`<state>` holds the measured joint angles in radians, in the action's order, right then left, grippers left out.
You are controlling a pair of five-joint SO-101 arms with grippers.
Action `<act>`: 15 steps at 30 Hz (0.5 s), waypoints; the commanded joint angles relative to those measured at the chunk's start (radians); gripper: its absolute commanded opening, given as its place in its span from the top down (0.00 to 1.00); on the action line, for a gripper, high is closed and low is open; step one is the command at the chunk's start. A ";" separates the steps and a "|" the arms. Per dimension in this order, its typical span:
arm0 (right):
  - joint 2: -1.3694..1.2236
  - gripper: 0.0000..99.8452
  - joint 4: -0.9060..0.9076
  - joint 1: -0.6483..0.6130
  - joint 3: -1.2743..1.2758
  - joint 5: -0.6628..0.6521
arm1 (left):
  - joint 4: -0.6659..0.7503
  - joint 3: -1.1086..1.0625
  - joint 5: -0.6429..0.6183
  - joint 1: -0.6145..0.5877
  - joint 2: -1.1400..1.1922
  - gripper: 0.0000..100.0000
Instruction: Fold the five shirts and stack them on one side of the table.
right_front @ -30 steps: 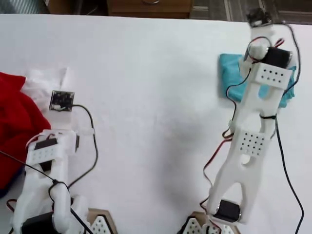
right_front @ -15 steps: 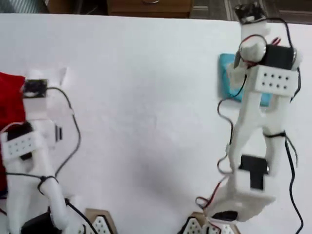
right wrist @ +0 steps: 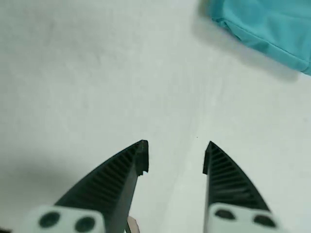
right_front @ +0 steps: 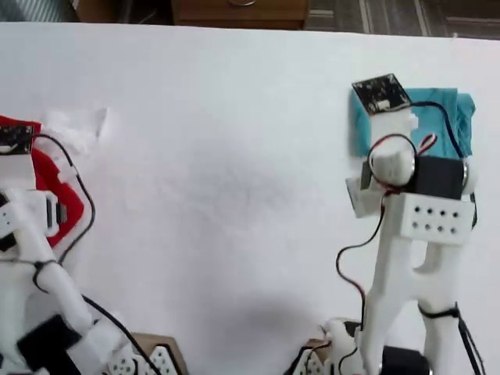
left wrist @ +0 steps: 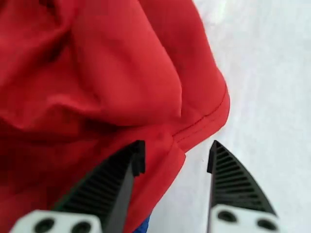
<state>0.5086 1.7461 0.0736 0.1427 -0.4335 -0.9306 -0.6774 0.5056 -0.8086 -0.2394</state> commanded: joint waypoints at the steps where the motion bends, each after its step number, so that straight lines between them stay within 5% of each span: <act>1: 0.088 0.81 0.022 -0.005 0.021 0.006 | 0.011 0.099 0.006 -0.014 0.172 0.77; 12: 0.116 0.81 0.022 -0.005 0.089 -0.051 | 0.008 0.259 0.006 -0.046 0.470 0.77; 15: 0.116 0.81 0.022 -0.004 0.089 -0.051 | -0.028 0.260 0.008 -0.041 0.468 0.84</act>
<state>0.5915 1.7461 0.0690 0.2348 -0.4780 -0.9490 -0.4534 0.5040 -0.8408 0.2163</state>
